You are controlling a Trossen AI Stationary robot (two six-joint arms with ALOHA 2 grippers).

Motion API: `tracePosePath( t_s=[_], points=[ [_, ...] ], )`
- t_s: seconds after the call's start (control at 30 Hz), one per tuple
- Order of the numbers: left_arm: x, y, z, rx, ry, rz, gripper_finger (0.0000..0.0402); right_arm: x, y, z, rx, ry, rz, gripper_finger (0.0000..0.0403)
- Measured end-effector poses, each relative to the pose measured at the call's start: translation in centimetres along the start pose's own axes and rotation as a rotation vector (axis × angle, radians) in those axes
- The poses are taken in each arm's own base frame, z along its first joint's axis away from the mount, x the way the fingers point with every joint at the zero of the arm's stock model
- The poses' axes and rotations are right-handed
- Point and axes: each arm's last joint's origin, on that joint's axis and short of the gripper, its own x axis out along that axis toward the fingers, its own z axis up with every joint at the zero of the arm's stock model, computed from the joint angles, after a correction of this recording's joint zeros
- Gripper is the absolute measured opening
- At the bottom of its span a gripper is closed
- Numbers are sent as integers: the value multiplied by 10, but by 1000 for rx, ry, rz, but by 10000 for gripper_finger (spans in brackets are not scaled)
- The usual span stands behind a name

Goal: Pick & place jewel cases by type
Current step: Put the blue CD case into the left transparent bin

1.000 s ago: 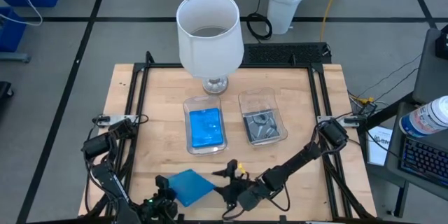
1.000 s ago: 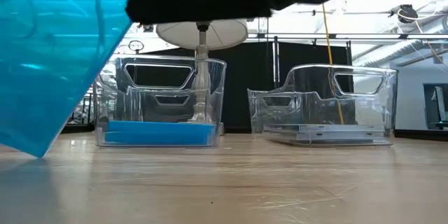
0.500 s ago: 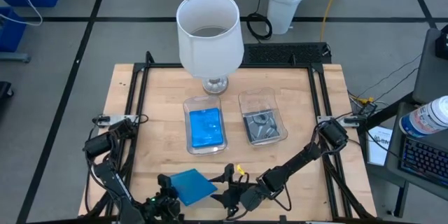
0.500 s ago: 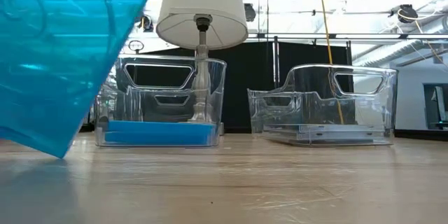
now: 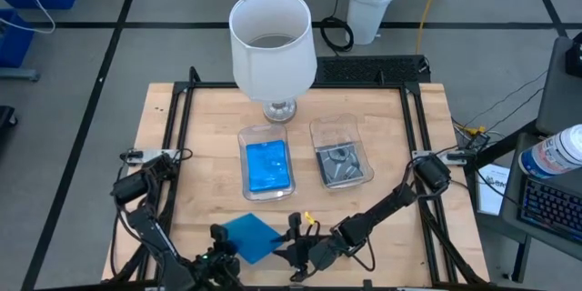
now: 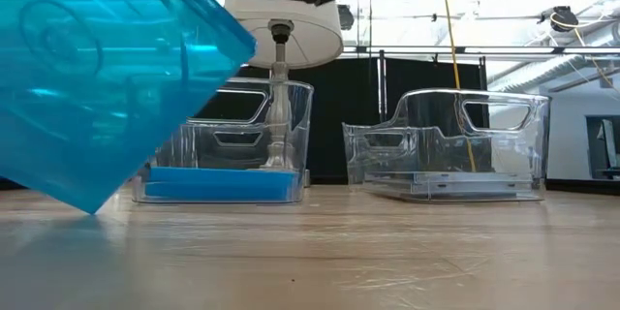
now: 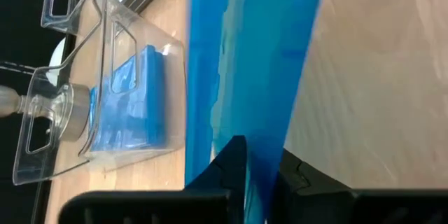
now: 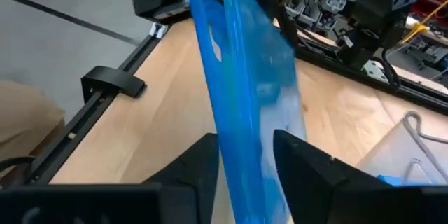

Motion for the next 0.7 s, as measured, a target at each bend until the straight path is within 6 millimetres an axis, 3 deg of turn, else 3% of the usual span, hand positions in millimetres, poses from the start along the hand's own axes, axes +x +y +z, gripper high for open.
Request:
tracePosePath(
  t_s=[0.13,0.33,0.57,0.7],
  points=[
    [4,2,3,-5,7,4,38,7,3,-9,-18,-1,-1,120],
    [8,4,6,9,12,-2,12,17,-2,-21,-6,21,-18,119],
    [13,3,13,-3,-9,-23,45,19,-4,-19,1,2,-31,115],
    [14,3,13,-10,-1,-30,41,19,-6,-19,9,-3,-57,83]
  ],
)
